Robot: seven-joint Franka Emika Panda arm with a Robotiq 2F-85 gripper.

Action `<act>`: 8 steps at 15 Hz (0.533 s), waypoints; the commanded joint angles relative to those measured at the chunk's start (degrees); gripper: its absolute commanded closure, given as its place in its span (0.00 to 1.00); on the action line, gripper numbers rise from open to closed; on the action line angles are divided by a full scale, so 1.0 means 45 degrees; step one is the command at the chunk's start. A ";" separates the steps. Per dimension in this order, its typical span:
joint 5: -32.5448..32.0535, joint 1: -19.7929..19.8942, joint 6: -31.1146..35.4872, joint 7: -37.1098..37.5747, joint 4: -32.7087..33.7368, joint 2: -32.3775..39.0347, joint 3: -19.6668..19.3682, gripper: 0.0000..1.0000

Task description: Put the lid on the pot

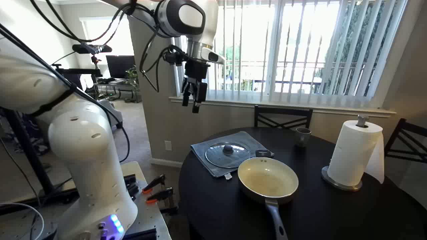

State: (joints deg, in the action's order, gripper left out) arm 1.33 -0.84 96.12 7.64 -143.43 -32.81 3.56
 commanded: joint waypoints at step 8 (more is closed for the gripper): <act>0.0021 -0.0114 0.0192 0.0134 -0.0020 0.0093 0.0194 0.00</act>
State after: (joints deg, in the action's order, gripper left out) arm 1.33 -0.84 96.12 7.64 -143.43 -32.81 3.56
